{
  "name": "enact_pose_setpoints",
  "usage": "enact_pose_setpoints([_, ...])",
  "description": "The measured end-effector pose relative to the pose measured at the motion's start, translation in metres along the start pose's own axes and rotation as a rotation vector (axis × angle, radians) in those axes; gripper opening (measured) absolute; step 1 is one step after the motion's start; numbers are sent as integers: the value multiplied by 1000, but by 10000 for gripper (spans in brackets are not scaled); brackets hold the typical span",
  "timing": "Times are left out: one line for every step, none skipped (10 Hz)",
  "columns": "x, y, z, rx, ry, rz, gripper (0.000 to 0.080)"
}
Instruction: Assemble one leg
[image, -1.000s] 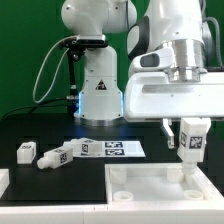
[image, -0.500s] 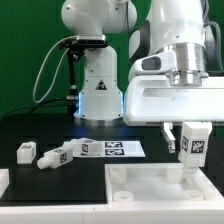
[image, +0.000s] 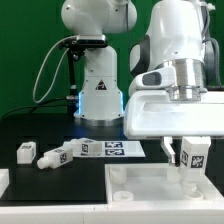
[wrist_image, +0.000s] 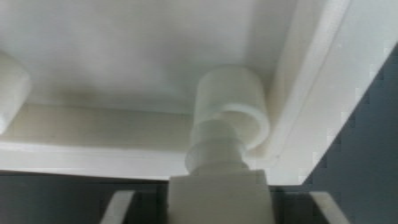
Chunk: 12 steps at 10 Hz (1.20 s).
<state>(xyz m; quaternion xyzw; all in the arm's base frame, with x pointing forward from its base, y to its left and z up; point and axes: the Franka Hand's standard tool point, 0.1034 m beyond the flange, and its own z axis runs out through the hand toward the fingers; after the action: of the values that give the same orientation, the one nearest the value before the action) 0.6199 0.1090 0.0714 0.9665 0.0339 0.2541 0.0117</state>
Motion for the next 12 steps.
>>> enact_pose_setpoints([-1,-3,0,4,-2,4,281])
enact_pose_setpoints([-3,-3,2,3,-5,6,281])
enact_pose_setpoints([-2,-4,2,5,4,5,281])
enact_pose_setpoints([-2,-6,3,6,16,6,281])
enact_pose_setpoints([-4,-7,5,6,13,10,281])
enact_pose_setpoints([-6,-5,7,3,11,4,281])
enact_pose_setpoints([-9,-4,10,1,8,-3,281])
enact_pose_setpoints([-11,-4,12,-1,6,-6,281])
enact_pose_setpoints([-12,-4,13,0,12,-8,281])
enact_pose_setpoints([-11,-5,14,1,29,-8,281])
enact_pose_setpoints([-10,-5,15,2,44,-11,281])
enact_pose_setpoints([-10,-5,15,1,45,-16,281])
